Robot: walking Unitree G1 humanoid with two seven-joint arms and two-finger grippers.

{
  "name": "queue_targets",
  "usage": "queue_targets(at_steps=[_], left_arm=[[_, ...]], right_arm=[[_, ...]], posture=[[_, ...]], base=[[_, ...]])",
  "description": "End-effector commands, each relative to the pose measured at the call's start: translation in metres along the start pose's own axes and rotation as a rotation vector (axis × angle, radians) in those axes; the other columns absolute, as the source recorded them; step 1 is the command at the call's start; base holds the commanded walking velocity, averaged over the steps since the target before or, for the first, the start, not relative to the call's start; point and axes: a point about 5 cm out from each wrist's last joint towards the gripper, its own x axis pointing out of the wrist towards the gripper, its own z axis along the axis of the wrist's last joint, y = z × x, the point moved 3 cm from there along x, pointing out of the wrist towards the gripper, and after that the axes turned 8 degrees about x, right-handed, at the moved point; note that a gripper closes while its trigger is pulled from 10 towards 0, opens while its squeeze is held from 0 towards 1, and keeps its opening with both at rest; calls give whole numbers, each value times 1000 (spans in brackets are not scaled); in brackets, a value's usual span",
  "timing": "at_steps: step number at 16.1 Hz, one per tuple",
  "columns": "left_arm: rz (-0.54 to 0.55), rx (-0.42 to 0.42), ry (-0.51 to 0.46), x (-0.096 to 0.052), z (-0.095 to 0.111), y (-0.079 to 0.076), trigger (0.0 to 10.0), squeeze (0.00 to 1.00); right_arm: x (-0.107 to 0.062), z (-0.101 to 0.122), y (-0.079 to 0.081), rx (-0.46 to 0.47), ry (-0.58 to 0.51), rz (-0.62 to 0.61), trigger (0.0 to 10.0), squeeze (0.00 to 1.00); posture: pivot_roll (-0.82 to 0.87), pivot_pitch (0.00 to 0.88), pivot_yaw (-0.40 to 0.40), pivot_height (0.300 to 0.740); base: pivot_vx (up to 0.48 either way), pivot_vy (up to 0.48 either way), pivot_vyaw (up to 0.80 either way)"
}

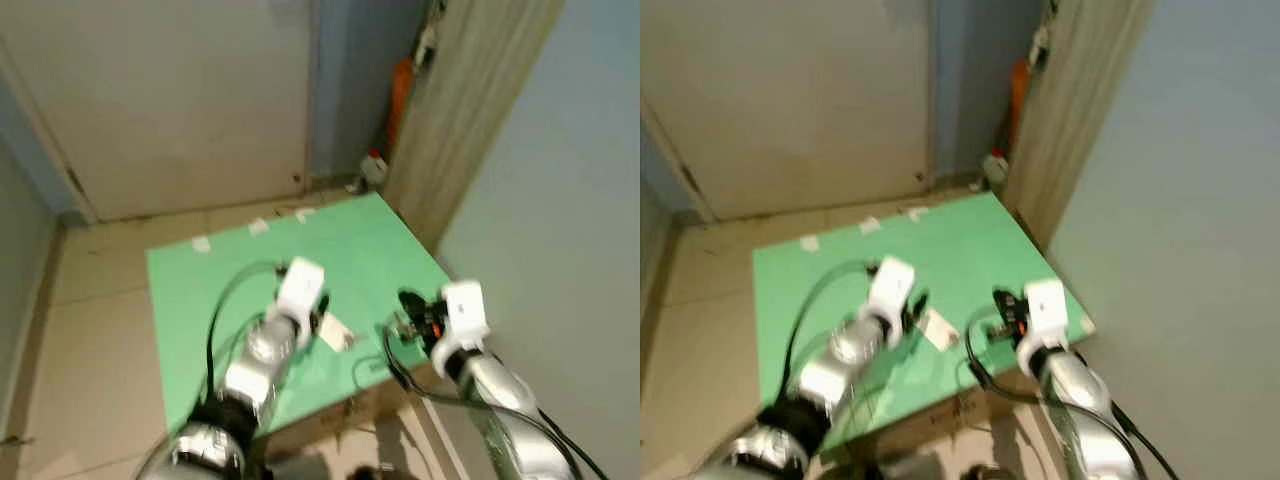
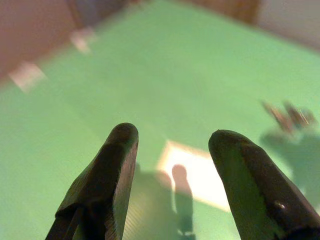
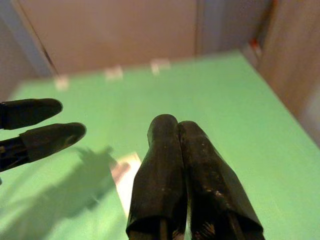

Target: Hang keys on a hook

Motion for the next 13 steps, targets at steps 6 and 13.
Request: queue_targets(at_steps=[6,13], left_arm=[[268,231,-235,-77,24,56,10000,0],[360,96,-223,-181,31,54,10000,0]], right_arm=[[47,-7,-15,-20,38,-91,10000,0],[87,-16,26,-40,122,34,10000,0]], posture=[[136,270,-70,740],[400,387,-136,740]], base=[[0,0,0],[0,0,0]])
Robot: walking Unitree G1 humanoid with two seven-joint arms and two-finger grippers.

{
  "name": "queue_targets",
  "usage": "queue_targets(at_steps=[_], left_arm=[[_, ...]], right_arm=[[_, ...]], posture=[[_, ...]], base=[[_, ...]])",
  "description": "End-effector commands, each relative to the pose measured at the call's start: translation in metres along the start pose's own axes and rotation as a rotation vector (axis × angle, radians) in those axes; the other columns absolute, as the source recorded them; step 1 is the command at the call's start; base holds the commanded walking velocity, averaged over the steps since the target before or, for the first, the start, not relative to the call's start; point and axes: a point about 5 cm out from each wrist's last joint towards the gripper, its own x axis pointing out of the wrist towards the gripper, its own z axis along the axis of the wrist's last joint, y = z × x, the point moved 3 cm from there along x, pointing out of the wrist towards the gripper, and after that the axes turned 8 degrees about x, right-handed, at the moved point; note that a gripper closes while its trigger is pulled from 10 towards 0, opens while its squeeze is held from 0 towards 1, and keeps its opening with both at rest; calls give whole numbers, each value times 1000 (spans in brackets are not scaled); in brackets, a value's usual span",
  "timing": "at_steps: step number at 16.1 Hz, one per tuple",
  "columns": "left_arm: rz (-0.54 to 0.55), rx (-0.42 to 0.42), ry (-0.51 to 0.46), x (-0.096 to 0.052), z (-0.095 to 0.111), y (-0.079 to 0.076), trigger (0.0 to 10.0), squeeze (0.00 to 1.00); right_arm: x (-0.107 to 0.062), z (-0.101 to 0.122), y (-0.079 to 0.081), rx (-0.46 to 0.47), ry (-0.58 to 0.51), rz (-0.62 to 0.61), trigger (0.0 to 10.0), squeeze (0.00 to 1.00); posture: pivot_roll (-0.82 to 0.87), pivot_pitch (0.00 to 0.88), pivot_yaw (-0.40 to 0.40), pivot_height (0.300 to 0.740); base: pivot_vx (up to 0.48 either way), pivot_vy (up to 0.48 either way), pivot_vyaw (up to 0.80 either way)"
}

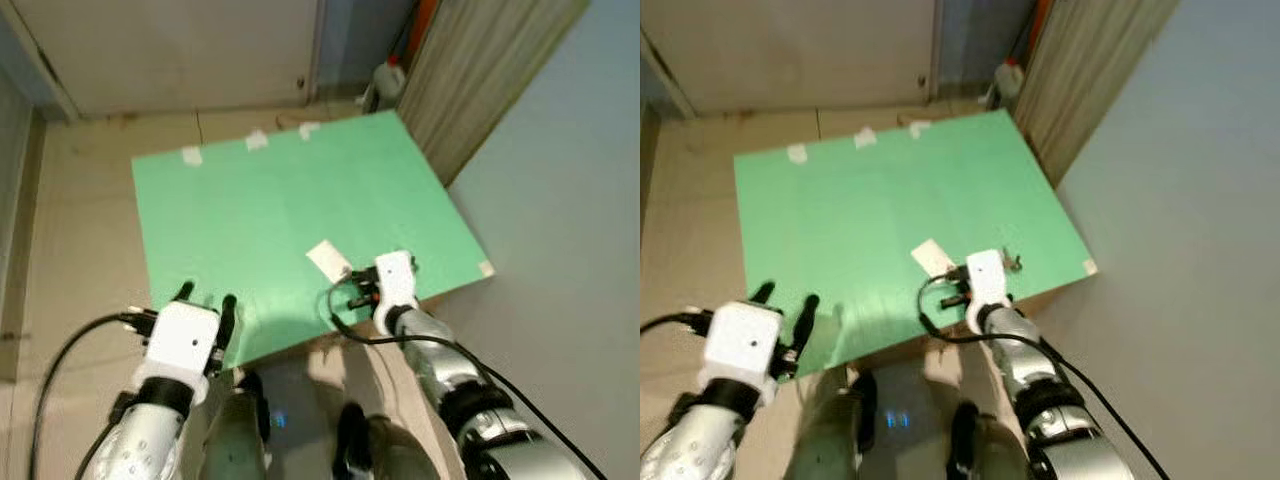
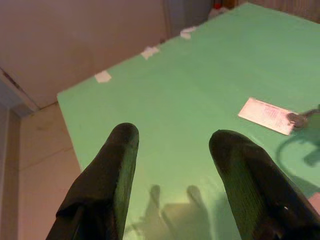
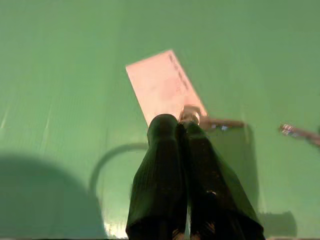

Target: Hang keys on a hook

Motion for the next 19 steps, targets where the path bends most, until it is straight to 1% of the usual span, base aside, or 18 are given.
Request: queue_targets(at_steps=[1,2,4,6,7,10,11,12,13,14,15,16,17,19], left_arm=[[-40,-21,7,-7,6,-6,10000,0],[-71,-43,-3,-15,18,-7,10000,0],[-96,-65,-3,-22,26,-9,10000,0],[-121,-64,13,-33,30,-13,10000,0],[-127,-63,22,-36,30,-16,10000,0],[-127,-90,37,-37,32,-20,10000,0],[-136,-114,45,-36,31,-23,10000,0],[-156,-144,39,-35,32,-27,10000,0],[-189,-141,12,-35,33,-33,10000,0],[-213,15,-7,-38,23,-38,10000,0],[-186,77,4,-37,10,-38,10000,0],[-121,150,63,-33,-32,-40,10000,0],[-109,160,78,-32,-40,-40,10000,0],[-96,168,109,-25,-62,-45,10000,0]], right_arm=[[-3,-11,-5,-3,34,-19,10000,0],[0,-12,-1,-11,42,-15,10000,0],[2,-12,1,-15,44,-15,10000,0],[4,-8,-1,-29,35,-42,10000,0],[6,-3,-2,-30,22,-53,10000,0],[7,1,-3,-29,11,-58,10000,0],[7,2,-3,-31,10,-59,10000,0],[8,2,-3,-32,10,-58,10000,0],[8,3,-2,-26,7,-59,10000,0],[9,4,-1,-23,4,-58,10000,0],[9,4,-1,-23,4,-57,10000,0],[10,7,0,-27,-2,-52,10000,0],[10,8,0,-29,-4,-51,10000,0],[11,13,-2,-34,-19,-49,10000,0]], posture=[[428,407,-145,740],[454,433,-147,740],[475,457,-152,740],[490,473,-163,740],[493,475,-177,740],[480,473,-193,740],[472,472,-198,740],[465,472,-202,740],[460,473,-206,740],[456,477,-209,740],[450,485,-216,740],[403,490,-238,740],[403,490,-238,740],[338,491,-256,740]], base=[[0,0,0],[0,0,0],[0,0,0],[0,0,0],[0,0,0],[0,0,0],[0,0,0],[0,0,0],[0,0,0],[0,0,0],[0,0,0],[0,0,0],[0,0,0],[0,0,0]])
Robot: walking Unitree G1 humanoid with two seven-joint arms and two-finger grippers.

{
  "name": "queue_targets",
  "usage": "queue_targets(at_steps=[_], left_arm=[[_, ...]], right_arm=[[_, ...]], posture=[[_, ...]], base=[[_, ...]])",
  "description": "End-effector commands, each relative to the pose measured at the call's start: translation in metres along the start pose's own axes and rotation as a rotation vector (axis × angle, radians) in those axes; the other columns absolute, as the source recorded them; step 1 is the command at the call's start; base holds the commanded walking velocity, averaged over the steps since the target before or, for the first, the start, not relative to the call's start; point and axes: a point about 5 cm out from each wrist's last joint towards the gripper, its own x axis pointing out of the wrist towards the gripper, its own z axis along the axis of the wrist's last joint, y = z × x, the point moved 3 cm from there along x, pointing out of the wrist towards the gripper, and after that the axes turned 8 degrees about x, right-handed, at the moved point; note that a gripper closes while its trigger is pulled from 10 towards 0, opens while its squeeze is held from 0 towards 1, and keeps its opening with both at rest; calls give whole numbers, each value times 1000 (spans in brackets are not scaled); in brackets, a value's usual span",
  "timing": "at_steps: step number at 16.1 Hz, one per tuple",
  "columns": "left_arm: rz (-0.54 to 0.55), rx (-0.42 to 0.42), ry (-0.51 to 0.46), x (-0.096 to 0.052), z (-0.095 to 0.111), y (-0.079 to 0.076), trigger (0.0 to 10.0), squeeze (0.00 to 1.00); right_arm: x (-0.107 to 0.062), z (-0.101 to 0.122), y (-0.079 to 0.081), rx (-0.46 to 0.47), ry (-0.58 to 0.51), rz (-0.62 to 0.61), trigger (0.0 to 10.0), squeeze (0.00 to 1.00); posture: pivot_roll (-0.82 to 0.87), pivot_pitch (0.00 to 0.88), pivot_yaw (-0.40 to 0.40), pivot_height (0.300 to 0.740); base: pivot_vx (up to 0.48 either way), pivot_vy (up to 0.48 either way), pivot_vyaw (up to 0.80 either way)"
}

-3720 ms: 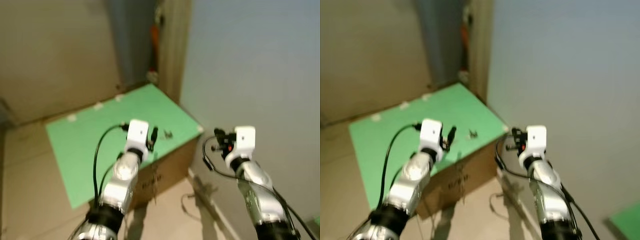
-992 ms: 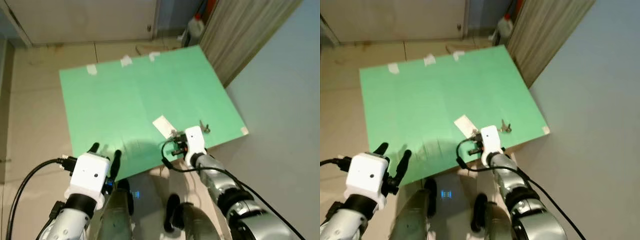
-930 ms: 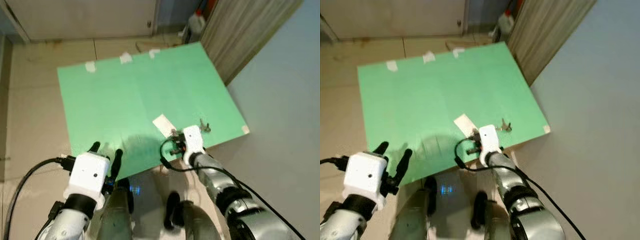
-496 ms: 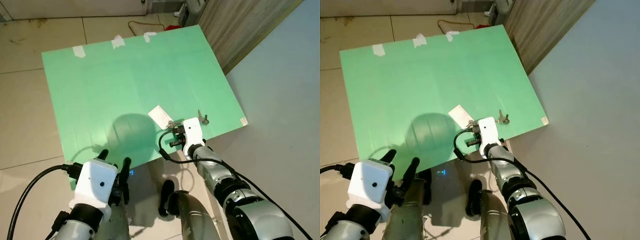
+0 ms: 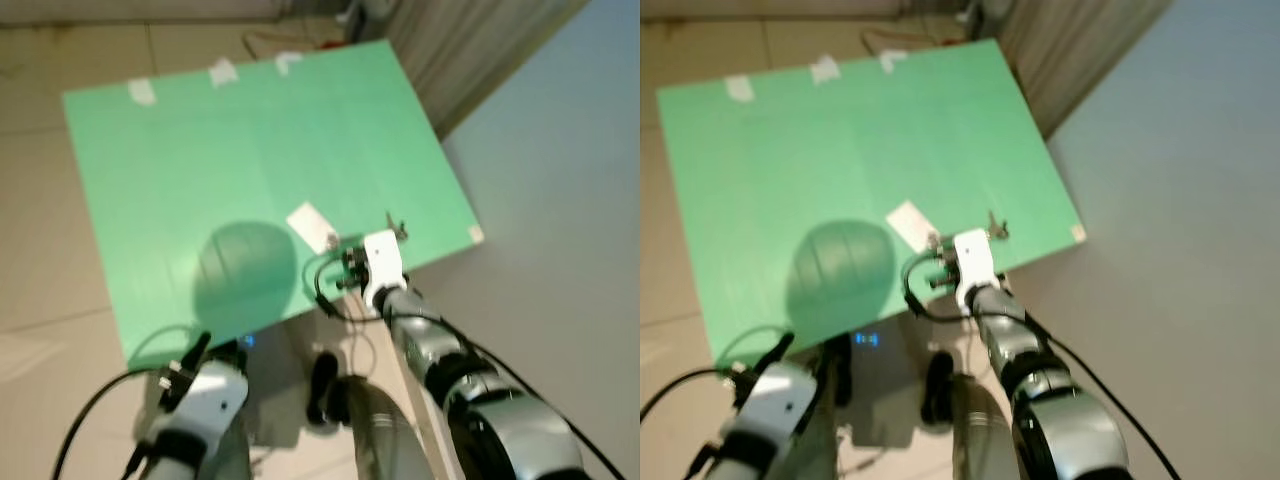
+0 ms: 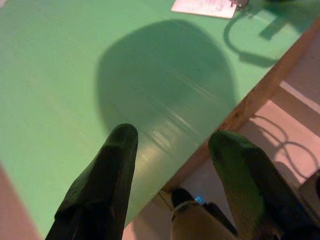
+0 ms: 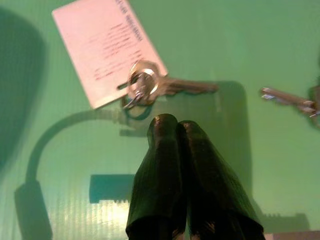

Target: Hang keys on a hook

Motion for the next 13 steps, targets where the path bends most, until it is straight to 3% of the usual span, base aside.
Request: queue_targets(at_steps=[1,3,8,9,10,13], left_arm=[[-32,-22,20,-4,-8,-15,10000,0],[-25,-9,-33,1,-9,-21,10000,0],[-16,-45,-51,-11,-8,-33,10000,0],[-14,-46,-51,-11,-9,-34,10000,0],[-9,-51,-48,-12,-10,-35,10000,0],[-1,-49,-58,-10,-9,-36,10000,0]], right_arm=[[-6,-13,-11,17,33,-29,10000,0],[-3,-6,-9,23,19,-27,10000,0],[3,-3,10,176,29,37,10000,0],[3,-4,11,188,31,43,10000,122],[3,-5,14,209,37,51,10000,1000],[4,-8,19,239,49,63,10000,1000]], posture=[[303,498,-266,740],[291,503,-268,740],[340,500,-271,740],[340,500,-271,740],[341,497,-275,740],[334,502,-283,740]], base=[[0,0,0],[0,0,0],[0,0,0],[0,0,0],[0,0,0],[0,0,0]])
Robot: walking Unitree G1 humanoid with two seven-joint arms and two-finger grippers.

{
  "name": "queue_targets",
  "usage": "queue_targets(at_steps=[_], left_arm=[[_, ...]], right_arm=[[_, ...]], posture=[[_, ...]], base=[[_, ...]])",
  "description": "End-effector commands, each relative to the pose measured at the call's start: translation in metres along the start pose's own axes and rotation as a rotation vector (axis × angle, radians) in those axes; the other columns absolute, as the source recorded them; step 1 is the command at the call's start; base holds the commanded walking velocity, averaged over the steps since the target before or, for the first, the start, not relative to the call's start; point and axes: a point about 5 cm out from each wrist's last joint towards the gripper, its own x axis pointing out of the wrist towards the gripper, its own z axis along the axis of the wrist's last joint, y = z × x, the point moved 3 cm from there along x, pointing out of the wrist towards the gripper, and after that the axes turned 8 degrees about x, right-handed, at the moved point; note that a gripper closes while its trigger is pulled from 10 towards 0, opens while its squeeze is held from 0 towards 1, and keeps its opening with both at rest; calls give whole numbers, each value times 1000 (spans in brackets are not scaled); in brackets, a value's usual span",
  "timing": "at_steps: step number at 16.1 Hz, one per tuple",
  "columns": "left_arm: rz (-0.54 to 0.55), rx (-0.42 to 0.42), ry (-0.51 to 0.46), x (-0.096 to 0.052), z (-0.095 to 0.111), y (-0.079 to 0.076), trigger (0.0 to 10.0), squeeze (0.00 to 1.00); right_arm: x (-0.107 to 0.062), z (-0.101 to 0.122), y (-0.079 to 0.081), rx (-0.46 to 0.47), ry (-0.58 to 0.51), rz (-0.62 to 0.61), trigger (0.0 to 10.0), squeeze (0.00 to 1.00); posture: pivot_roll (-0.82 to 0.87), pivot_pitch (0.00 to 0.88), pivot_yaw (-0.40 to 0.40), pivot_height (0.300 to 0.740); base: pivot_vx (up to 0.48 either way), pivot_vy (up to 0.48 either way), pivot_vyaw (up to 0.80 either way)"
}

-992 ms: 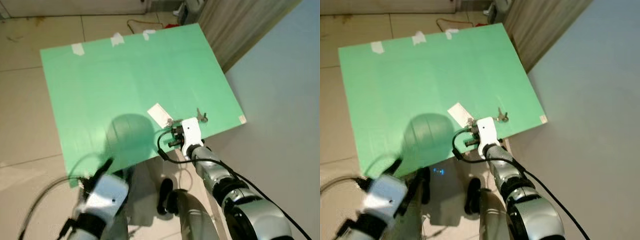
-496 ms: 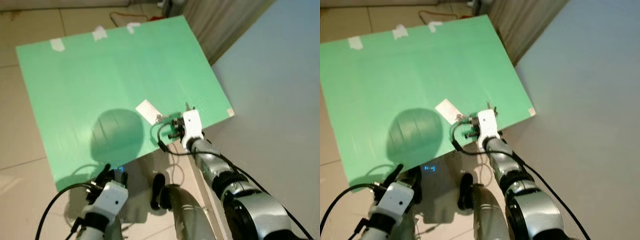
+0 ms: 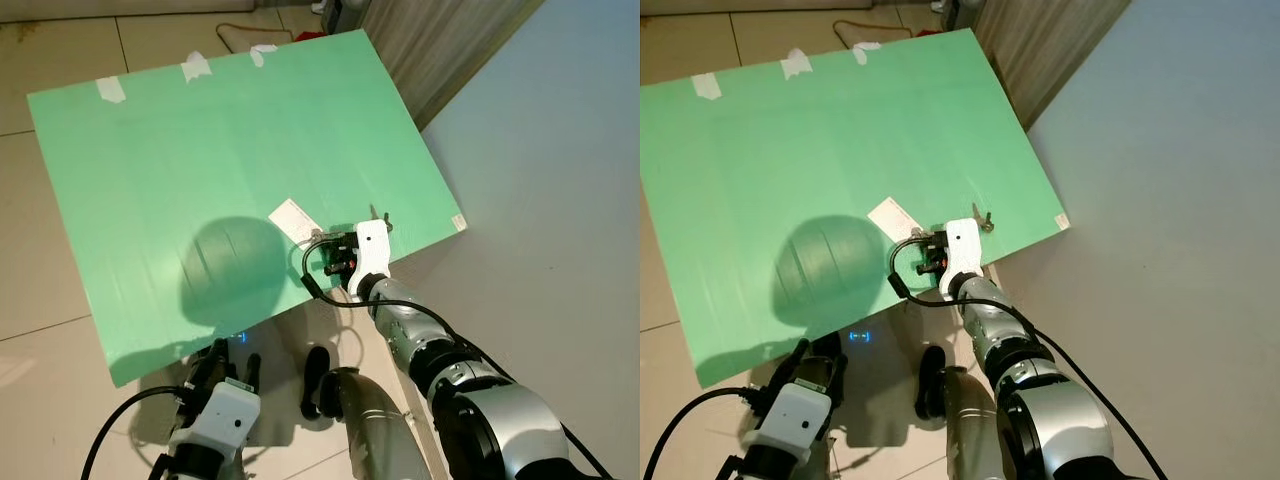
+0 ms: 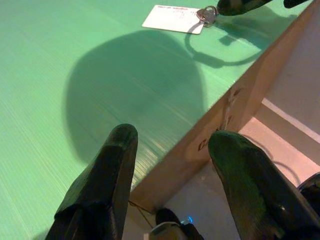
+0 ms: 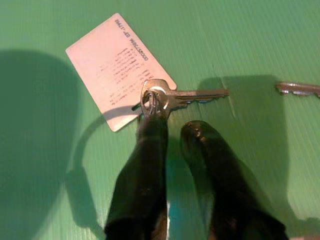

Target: Hang keys on a hook

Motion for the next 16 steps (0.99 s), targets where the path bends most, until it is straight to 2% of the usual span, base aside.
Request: queue_targets(at_steps=[1,5,6,8,9,10,12,16], left_arm=[[-33,-16,21,-7,-2,-14,10000,0],[-36,-15,17,-9,-2,-17,10000,0],[-38,-14,18,-10,-2,-17,10000,0],[-37,-13,19,-10,-2,-18,10000,0],[-41,-13,19,-10,-3,-19,10000,0],[-43,-13,19,-10,-3,-20,10000,0],[-46,-12,16,-9,-3,-21,10000,0],[-47,-12,16,-8,-3,-24,10000,0]], right_arm=[[-5,-18,-5,86,54,-24,10000,1000],[-1,-15,5,209,43,29,10000,1000],[0,-13,8,215,39,45,10000,0],[1,-11,10,212,36,46,10000,0],[0,-12,6,141,43,16,10000,0],[0,-13,6,126,45,16,10000,0],[-1,-14,6,136,47,25,10000,0],[3,-13,19,126,43,61,10000,0]], posture=[[334,502,-283,740],[335,516,-284,740],[336,516,-284,740],[337,515,-285,740],[334,513,-286,740],[333,511,-289,740],[333,512,-292,740],[333,514,-299,740]], base=[[0,0,0],[0,0,0],[0,0,0],[0,0,0],[0,0,0],[0,0,0],[0,0,0],[0,0,0]])
